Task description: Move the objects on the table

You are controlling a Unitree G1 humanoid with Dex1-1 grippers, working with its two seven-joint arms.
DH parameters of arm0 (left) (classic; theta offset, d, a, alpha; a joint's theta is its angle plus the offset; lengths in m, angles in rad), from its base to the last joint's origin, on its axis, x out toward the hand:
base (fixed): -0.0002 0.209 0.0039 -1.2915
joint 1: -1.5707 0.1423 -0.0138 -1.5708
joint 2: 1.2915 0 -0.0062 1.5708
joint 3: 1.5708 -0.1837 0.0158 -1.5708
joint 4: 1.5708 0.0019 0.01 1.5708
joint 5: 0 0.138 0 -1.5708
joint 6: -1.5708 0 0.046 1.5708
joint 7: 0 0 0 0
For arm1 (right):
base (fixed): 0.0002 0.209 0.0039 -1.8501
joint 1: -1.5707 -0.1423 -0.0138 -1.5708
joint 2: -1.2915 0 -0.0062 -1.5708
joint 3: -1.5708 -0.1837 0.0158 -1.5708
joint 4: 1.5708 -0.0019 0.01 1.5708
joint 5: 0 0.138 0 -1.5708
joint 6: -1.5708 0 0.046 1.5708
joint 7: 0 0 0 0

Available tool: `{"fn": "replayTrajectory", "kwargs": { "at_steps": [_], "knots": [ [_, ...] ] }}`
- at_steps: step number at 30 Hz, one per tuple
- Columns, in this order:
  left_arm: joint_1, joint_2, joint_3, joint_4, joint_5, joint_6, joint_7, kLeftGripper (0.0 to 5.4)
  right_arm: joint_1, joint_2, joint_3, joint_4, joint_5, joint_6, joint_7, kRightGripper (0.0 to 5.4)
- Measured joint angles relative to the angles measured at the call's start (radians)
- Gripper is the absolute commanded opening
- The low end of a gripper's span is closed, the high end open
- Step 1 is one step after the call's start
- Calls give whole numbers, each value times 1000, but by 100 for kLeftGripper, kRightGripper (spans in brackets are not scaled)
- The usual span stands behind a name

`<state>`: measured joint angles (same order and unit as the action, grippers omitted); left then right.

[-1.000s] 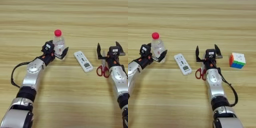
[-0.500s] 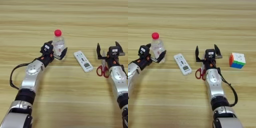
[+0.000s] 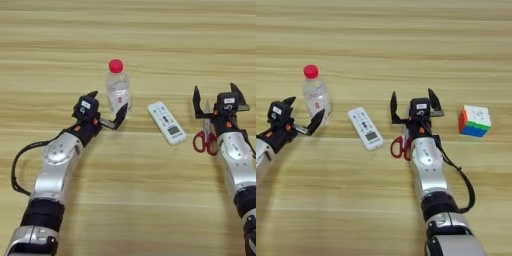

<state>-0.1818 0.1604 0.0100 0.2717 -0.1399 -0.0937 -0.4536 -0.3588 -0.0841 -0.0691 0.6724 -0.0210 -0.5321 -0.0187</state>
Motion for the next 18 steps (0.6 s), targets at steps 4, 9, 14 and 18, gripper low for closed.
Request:
{"fn": "replayTrajectory", "kwargs": {
  "at_steps": [4, 9, 14, 18],
  "knots": [
    [41, 6, 17, -47, -11, 16, 11, 539, 0, 0, -1, 0, 0, 0, -2, 540],
    [60, 22, 57, -72, -16, 23, 60, 539, 0, 0, -2, 0, 0, 0, -11, 540],
    [86, 32, 86, -105, -13, 55, 120, 539, 0, 0, -2, 0, 0, 0, -12, 540],
    [99, 46, 86, -115, 4, 105, 147, 539, 0, 0, -1, -3, 0, 1, -14, 540]
  ]
}}
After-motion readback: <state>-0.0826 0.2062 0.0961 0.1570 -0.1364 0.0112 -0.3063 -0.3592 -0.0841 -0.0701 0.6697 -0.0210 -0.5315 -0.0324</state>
